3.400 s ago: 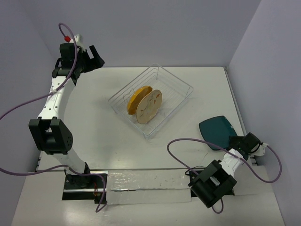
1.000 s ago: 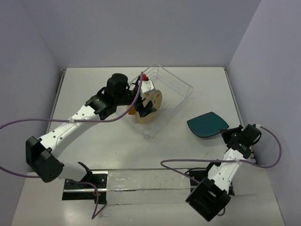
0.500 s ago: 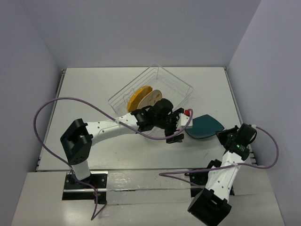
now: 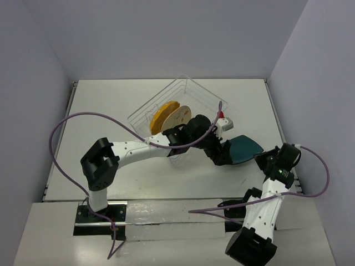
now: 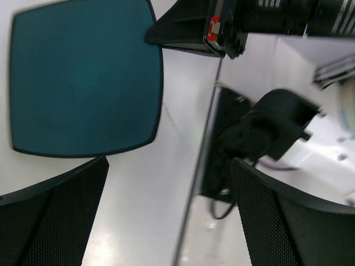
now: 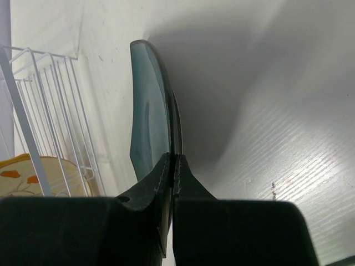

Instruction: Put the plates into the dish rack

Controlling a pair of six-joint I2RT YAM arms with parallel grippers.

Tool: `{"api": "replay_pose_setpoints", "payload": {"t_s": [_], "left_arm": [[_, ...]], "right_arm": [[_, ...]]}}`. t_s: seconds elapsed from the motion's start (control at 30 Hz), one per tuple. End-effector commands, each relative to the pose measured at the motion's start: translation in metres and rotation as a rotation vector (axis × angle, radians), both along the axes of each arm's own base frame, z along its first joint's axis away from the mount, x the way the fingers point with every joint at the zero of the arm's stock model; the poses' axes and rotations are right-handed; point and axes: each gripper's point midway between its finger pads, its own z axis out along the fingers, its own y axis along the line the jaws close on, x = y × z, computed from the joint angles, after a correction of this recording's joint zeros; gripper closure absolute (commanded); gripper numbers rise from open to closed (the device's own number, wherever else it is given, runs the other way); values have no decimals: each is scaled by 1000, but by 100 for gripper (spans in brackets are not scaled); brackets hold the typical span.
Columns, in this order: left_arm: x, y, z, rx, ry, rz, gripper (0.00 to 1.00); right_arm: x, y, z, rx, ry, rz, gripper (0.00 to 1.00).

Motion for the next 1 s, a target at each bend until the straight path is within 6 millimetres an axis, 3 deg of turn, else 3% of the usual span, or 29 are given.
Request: {"api": "replay_pose_setpoints", "payload": {"t_s": [0.0, 0.2, 0.27, 0.47, 0.73, 0.97], "left_arm": [[-9, -18, 33, -99, 336, 138, 1], [-17, -20, 22, -78, 663, 279, 1], [-18, -23, -2, -23, 778, 332, 1], [-23, -19, -34, 40, 985, 454, 1], [-9, -9, -59, 29, 1090, 688, 1], [3, -32, -69, -33, 1181, 727, 1]], "right_arm": [[18, -13, 47, -84, -122, -35, 100], [18, -17, 43, -114, -100, -63, 100], [17, -15, 45, -130, -103, -56, 100], [14, -18, 39, -169, -95, -85, 100], [13, -10, 36, -165, -108, -69, 100], [11, -4, 25, -165, -91, -44, 100]]}}
